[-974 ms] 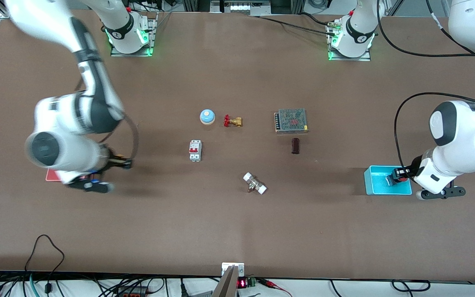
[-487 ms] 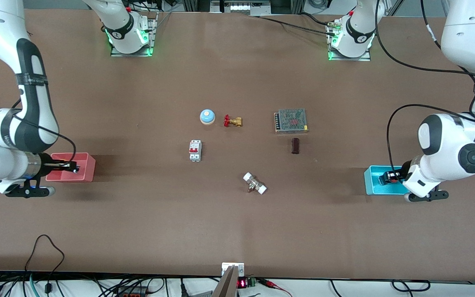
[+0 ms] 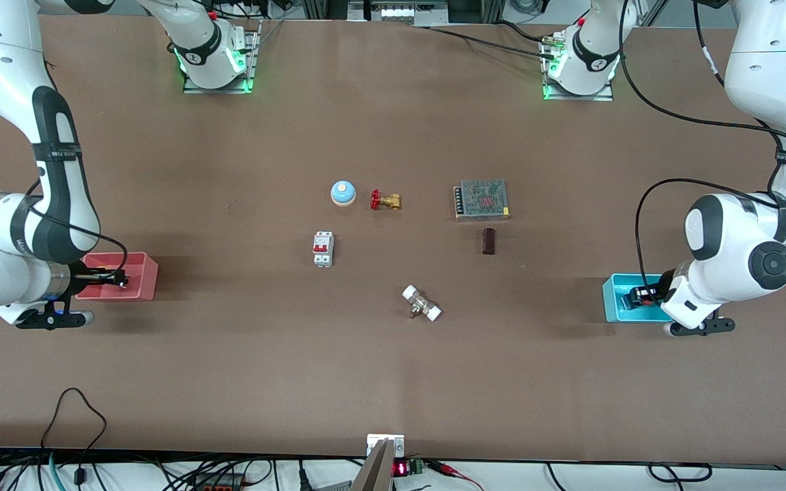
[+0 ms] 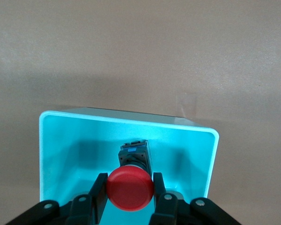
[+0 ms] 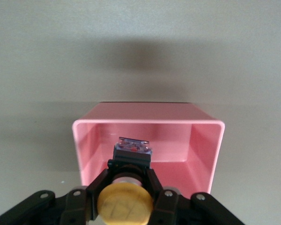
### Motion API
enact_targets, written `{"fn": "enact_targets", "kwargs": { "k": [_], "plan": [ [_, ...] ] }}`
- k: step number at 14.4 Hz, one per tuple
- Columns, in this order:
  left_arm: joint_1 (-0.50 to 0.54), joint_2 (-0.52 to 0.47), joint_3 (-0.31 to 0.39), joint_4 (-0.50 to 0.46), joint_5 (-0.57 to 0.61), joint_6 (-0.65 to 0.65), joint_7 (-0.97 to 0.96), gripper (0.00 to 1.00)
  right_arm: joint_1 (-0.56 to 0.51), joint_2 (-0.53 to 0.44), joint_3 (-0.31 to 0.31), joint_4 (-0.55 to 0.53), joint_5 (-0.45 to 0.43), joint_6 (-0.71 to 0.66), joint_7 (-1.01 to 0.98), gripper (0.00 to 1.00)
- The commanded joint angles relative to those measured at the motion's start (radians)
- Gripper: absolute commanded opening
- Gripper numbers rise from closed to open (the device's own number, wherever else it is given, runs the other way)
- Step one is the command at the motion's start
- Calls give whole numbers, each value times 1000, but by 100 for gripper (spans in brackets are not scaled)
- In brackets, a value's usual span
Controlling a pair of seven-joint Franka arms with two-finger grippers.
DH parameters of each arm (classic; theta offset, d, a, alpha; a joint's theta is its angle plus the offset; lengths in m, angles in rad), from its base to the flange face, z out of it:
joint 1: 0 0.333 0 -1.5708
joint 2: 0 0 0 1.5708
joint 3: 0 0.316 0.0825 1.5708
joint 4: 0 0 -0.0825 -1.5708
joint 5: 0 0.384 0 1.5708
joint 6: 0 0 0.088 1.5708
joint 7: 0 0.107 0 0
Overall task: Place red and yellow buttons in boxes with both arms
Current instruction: 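Open the left gripper over the cyan box while the right gripper lowers yellow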
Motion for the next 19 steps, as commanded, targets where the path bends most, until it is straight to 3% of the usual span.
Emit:
{"fn": "enact_targets", "kwargs": {
  "k": [1,4,8,14,15,17,19],
  "plan": [
    [8,-1,-10,14,19,2,11,75,-21,29,15,23,-14,34,-27,36],
    [10,-14,-10,20,19,-1,11,99,-23,43,15,19,-14,59,-28,37],
    [11,-118,-13,17,19,-16,3,100,-41,63,18,14,5,60,-49,38],
    [11,-339,-25,17,16,-222,12,100,-41,66,18,-1,5,59,-56,40],
    [11,-375,-25,15,13,-255,12,100,-41,66,18,-3,5,59,-56,45],
    [10,-439,-28,12,7,-318,14,100,-41,65,20,-3,6,57,-47,100],
    [11,-497,-39,12,2,-387,58,100,-38,57,21,3,6,48,-43,100]
  ]
}}
